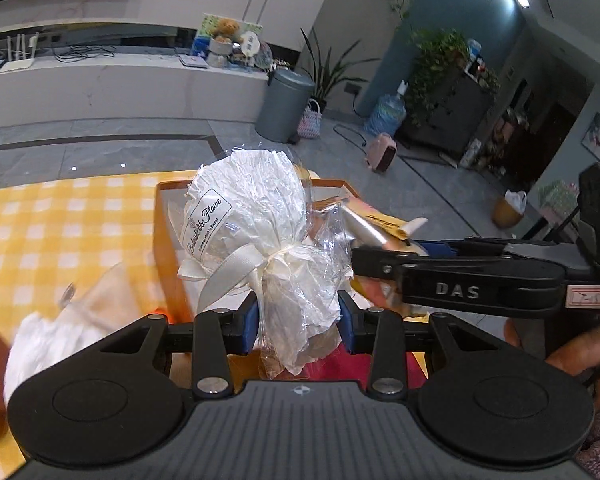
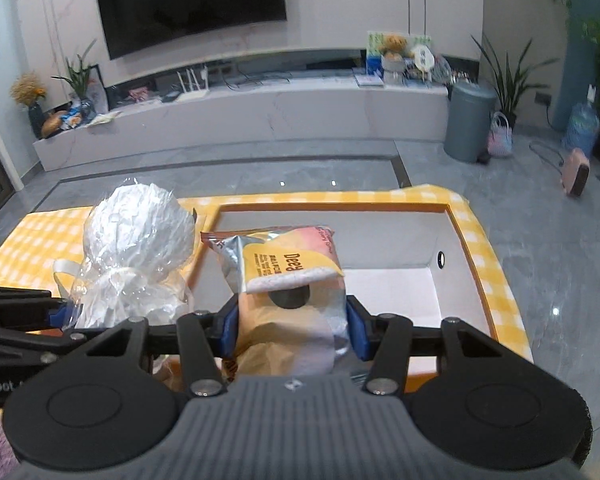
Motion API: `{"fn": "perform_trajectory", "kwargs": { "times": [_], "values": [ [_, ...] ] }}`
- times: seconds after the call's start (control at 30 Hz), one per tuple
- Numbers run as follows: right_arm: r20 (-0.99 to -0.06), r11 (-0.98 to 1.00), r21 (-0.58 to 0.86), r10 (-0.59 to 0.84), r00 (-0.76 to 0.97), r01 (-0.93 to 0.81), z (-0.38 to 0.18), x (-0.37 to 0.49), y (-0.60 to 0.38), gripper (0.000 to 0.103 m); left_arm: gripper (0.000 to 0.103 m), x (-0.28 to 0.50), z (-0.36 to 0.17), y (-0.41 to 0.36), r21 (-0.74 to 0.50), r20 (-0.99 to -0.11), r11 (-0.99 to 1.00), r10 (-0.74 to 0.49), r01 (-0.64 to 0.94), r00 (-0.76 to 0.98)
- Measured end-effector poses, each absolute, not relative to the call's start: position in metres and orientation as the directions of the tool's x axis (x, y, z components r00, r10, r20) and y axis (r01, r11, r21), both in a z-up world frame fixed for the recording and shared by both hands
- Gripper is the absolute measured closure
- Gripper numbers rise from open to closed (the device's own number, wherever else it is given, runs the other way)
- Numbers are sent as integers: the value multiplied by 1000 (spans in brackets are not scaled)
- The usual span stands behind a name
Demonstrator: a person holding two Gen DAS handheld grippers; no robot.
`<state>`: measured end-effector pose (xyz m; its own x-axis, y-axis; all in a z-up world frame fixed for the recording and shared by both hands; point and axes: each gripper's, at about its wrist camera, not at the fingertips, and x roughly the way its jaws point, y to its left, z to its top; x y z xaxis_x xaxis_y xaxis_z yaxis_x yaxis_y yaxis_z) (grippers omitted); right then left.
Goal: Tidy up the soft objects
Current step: 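Lower white bag into orange box with left tool while right tool releases snack bag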
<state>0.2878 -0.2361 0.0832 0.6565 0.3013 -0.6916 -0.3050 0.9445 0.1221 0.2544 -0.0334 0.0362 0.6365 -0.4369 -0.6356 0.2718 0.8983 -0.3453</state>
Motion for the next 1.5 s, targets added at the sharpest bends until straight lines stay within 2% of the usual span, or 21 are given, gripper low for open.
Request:
{"fn": "perform_trajectory", "kwargs": {
  "times": [0.3, 0.73, 0.87, 1.0, 1.23, 1.33, 1.4, 1.5],
  "values": [
    [-784, 956, 79, 235, 574, -283, 32, 365, -238, 51, 59, 305, 5, -47, -323, -700, 904, -427, 280, 572],
    [-898, 940, 66, 203, 391, -336, -31, 406, -230, 50, 59, 331, -31, -62, -286, -789, 914, -395, 289, 470],
    [-907, 941, 100, 220, 359, -322, -36, 411, -234, 51, 58, 333, -33, -61, -273, -802, 917, -384, 293, 456],
    [-897, 947, 87, 209, 389, -308, -23, 410, -241, 44, 58, 330, -31, -62, -257, -812, 919, -374, 300, 449],
    [-880, 964, 86, 192, 435, -250, -3, 393, -257, 40, 55, 335, -37, -68, -262, -830, 923, -364, 281, 422],
    [-878, 968, 76, 179, 445, -241, 0, 385, -261, 39, 42, 334, -36, -65, -288, -821, 919, -382, 268, 424],
    [-876, 968, 75, 178, 449, -238, 0, 384, -267, 39, 29, 331, -33, -63, -308, -808, 911, -403, 275, 431],
    [-872, 969, 76, 179, 455, -236, 4, 378, -269, 37, 19, 326, -24, -66, -299, -797, 908, -407, 295, 446]
  ]
}}
